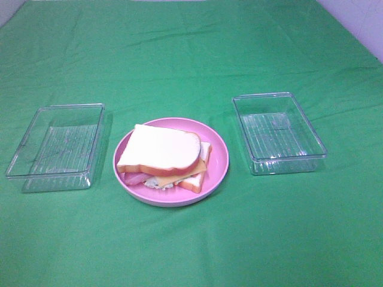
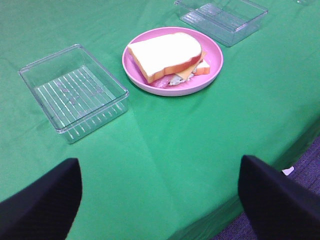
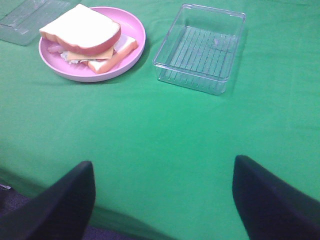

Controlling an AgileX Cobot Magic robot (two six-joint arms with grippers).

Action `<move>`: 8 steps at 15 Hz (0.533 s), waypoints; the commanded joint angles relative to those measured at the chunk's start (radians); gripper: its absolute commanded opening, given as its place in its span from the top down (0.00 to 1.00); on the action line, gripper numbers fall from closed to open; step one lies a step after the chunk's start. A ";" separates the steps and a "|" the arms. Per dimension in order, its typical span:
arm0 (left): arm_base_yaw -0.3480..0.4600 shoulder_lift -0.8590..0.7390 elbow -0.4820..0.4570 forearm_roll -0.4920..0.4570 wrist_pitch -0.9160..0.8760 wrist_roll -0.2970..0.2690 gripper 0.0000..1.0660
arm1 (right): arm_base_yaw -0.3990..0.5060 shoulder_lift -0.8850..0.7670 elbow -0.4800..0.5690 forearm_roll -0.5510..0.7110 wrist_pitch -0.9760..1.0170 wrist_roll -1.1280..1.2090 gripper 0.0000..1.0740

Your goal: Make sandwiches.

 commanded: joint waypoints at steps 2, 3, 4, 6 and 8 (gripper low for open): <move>0.072 -0.020 0.002 -0.005 -0.009 0.001 0.25 | 0.002 -0.007 0.000 -0.001 -0.013 -0.012 0.33; 0.122 -0.020 0.002 -0.005 -0.009 0.001 0.25 | -0.005 -0.007 0.000 -0.001 -0.013 -0.012 0.33; 0.192 -0.020 0.002 -0.005 -0.009 0.001 0.25 | -0.037 -0.007 0.000 0.000 -0.013 -0.012 0.33; 0.331 -0.020 0.002 -0.005 -0.009 0.000 0.25 | -0.130 -0.008 0.000 0.001 -0.013 -0.012 0.33; 0.483 -0.020 0.002 -0.005 -0.009 0.000 0.25 | -0.275 -0.008 0.000 0.001 -0.013 -0.012 0.33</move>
